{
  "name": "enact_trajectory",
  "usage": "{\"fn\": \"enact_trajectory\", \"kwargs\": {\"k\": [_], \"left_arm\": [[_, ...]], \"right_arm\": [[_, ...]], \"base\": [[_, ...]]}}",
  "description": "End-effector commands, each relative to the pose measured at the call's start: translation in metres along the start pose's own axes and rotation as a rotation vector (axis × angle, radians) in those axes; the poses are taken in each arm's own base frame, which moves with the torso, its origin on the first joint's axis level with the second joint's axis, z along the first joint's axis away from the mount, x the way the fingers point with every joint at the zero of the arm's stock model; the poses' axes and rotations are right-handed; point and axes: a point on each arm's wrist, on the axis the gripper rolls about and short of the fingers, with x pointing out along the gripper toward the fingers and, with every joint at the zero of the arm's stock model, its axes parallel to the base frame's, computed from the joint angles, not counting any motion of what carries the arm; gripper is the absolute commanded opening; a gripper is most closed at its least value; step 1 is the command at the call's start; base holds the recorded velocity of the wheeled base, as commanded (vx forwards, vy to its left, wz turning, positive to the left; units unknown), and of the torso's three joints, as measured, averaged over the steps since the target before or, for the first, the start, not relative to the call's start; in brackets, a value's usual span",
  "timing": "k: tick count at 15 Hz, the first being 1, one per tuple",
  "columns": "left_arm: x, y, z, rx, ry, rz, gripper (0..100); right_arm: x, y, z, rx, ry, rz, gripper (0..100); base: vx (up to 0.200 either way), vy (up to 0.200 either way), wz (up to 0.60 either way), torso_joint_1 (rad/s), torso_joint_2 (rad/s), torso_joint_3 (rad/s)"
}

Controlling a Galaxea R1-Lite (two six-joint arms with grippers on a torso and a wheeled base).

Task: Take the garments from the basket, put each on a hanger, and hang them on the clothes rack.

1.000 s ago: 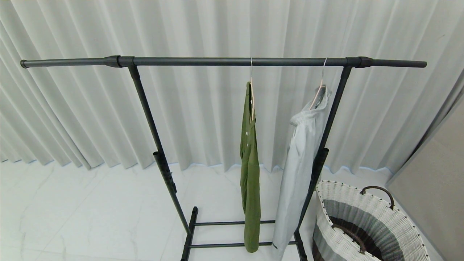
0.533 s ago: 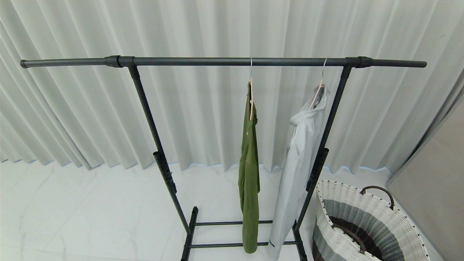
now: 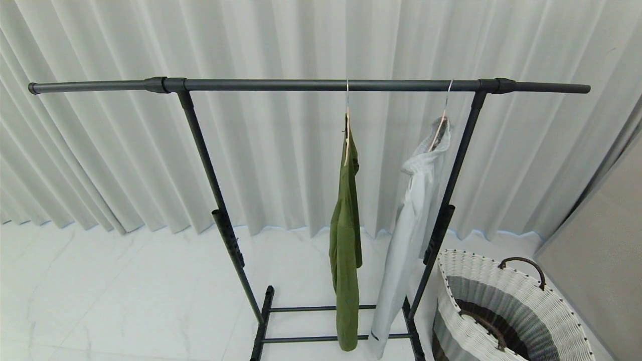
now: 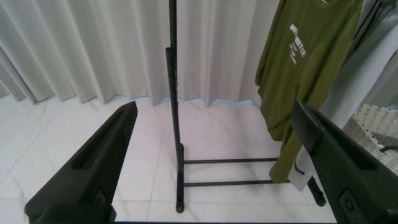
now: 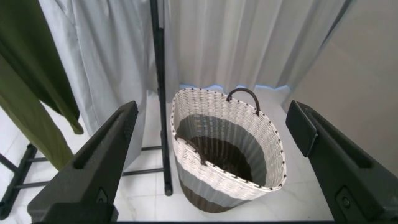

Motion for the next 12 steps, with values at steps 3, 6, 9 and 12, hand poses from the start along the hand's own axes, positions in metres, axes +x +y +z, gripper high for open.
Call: {"fn": "enact_trajectory", "kwargs": {"k": [3, 6, 9, 12], "left_arm": [[0.0000, 0.0000, 0.0001, -0.001, -0.001, 0.000, 100], [0.0000, 0.0000, 0.0001, 0.001, -0.001, 0.000, 100], [0.0000, 0.0000, 0.0001, -0.001, -0.001, 0.000, 100], [0.0000, 0.0000, 0.0001, -0.001, -0.001, 0.000, 100]], "right_arm": [[0.0001, 0.0000, 0.0000, -0.001, 0.002, 0.001, 100], [0.0001, 0.0000, -0.0001, -0.003, 0.003, 0.001, 100], [0.0001, 0.0000, -0.0001, -0.003, 0.003, 0.001, 100], [0.0001, 0.0000, -0.0001, -0.003, 0.003, 0.001, 100]], "base": [[0.000, 0.000, 0.00, 0.000, 0.00, 0.000], [0.000, 0.000, 0.00, 0.000, 0.00, 0.000], [0.000, 0.000, 0.00, 0.000, 0.00, 0.000], [0.000, 0.000, 0.00, 0.000, 0.00, 0.000]]}}
